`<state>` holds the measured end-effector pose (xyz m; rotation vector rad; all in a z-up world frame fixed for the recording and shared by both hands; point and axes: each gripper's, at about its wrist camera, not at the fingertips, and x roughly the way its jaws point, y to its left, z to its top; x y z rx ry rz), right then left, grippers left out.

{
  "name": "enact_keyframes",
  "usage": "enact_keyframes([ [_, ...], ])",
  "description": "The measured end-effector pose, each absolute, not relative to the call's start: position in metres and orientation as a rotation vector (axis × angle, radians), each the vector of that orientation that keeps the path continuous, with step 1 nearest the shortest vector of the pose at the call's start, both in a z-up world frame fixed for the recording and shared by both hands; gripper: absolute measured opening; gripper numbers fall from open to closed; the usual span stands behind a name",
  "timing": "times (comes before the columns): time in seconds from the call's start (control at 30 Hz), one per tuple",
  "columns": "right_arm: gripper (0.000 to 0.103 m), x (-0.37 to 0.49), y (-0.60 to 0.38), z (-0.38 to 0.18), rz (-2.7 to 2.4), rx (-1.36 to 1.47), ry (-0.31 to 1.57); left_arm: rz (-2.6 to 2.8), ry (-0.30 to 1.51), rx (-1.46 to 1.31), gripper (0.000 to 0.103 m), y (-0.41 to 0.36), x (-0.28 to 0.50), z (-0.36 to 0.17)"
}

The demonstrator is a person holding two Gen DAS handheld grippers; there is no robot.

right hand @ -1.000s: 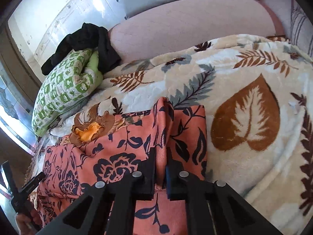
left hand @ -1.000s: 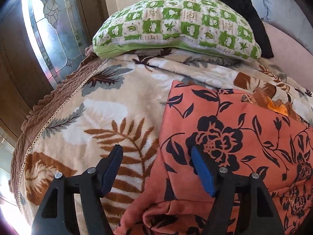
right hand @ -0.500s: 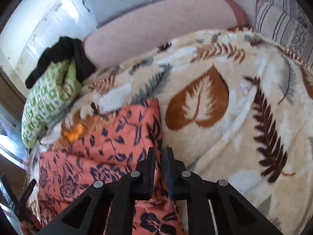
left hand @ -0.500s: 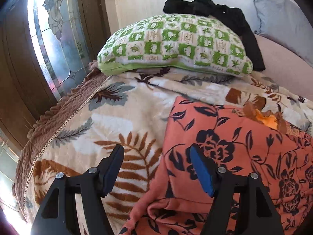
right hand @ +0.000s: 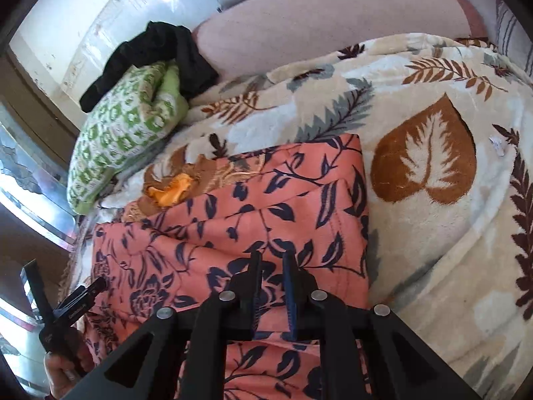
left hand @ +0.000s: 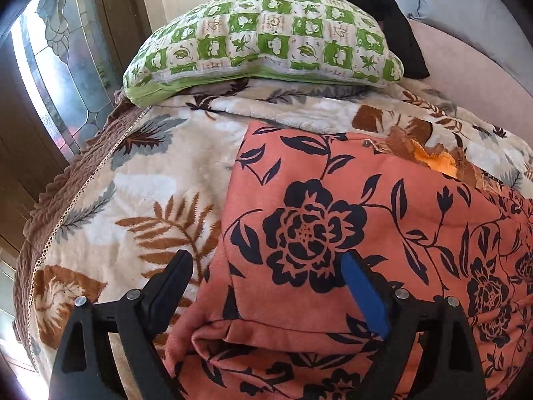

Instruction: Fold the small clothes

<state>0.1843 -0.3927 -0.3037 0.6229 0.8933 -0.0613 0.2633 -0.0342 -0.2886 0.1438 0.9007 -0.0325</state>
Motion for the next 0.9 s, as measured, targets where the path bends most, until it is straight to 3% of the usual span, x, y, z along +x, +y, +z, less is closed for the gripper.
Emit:
enact_keyframes([
  [0.03,0.047,0.184,-0.387,-0.312,-0.049,0.629,0.929,-0.046,0.929,0.179,0.091,-0.039,0.263,-0.295],
  [0.07,0.072,0.188,-0.379,-0.323,-0.016,0.637,0.982,-0.054,0.97,0.224,0.091,-0.044,0.262,-0.305],
  [0.17,0.07,0.177,-0.355,-0.309,-0.07,0.491,0.98,-0.063,0.936,0.237,0.091,-0.038,0.248,-0.295],
  [0.33,0.071,0.102,-0.359,-0.274,-0.031,0.569,0.861,-0.058,0.873,0.196,0.091,0.009,0.202,-0.266],
  [0.5,0.071,0.014,-0.402,-0.283,-0.089,0.687,0.847,-0.078,0.923,0.102,0.09,0.084,0.154,-0.265],
  [0.53,0.071,0.001,-0.41,-0.287,-0.1,0.714,0.848,-0.109,0.943,0.086,0.078,0.095,0.145,-0.266],
  [0.57,0.071,-0.012,-0.419,-0.289,-0.107,0.738,0.848,-0.131,0.962,0.086,0.057,0.105,0.137,-0.266],
  [0.63,0.071,-0.032,-0.43,-0.295,-0.079,0.787,0.844,-0.158,0.993,0.09,0.043,0.117,0.126,-0.267],
  [0.77,0.068,-0.041,-0.426,-0.313,-0.024,0.832,0.885,-0.243,1.048,0.01,0.043,0.13,0.112,-0.269],
  [0.9,0.041,-0.037,-0.405,-0.336,-0.023,0.792,0.988,-0.284,1.108,-0.017,0.054,0.129,0.107,-0.274],
])
